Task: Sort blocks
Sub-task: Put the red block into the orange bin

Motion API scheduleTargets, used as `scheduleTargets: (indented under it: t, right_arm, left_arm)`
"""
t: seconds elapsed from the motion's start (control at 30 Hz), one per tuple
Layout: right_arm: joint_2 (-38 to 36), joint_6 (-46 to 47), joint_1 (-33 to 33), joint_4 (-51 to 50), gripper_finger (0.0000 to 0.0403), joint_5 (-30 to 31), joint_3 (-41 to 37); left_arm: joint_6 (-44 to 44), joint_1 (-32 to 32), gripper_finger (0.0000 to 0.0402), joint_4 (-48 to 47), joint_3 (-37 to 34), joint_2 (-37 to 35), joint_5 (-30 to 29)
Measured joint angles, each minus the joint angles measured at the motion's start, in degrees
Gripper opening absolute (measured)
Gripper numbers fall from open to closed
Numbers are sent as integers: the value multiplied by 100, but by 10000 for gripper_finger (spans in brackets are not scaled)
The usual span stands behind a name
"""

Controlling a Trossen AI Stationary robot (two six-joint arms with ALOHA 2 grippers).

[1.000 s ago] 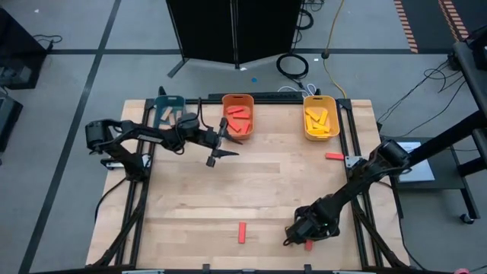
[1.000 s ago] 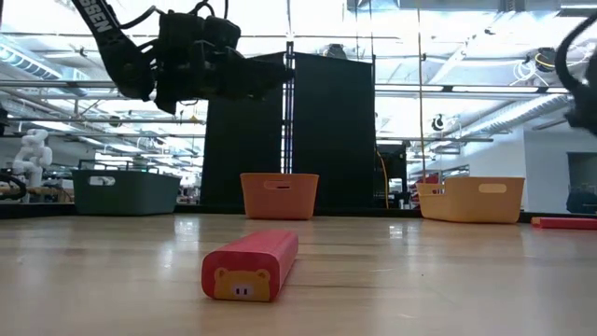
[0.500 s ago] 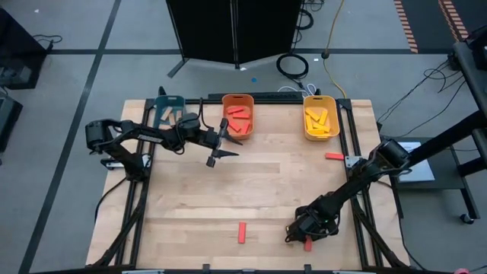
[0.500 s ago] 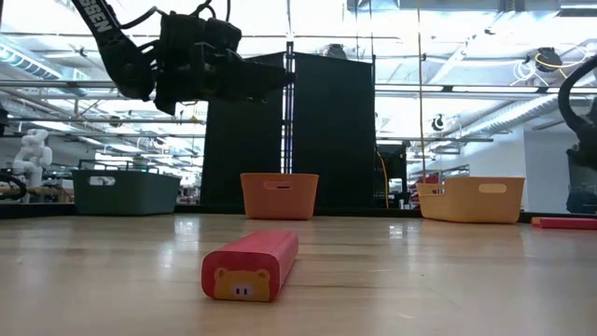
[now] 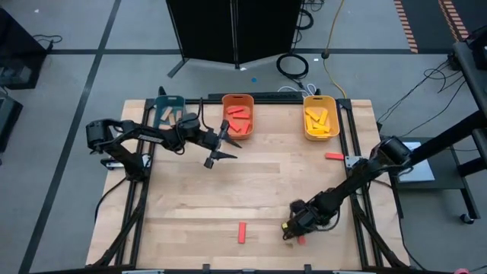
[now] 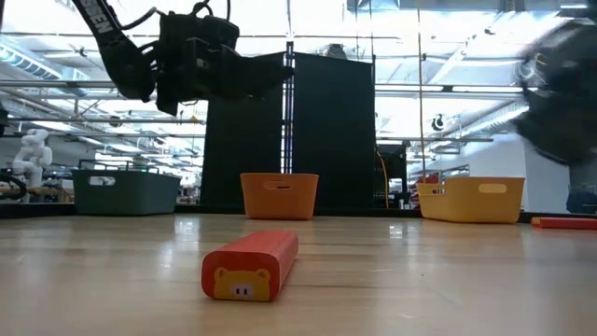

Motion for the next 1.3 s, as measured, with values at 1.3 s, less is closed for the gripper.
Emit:
scheduleTargets:
  t: [1.3]
  right_arm:
    - [-732,-8402,-2600,1589,103,3157,715]
  left_arm:
    - [-3266,-357,176,2794,1367,2667,1300]
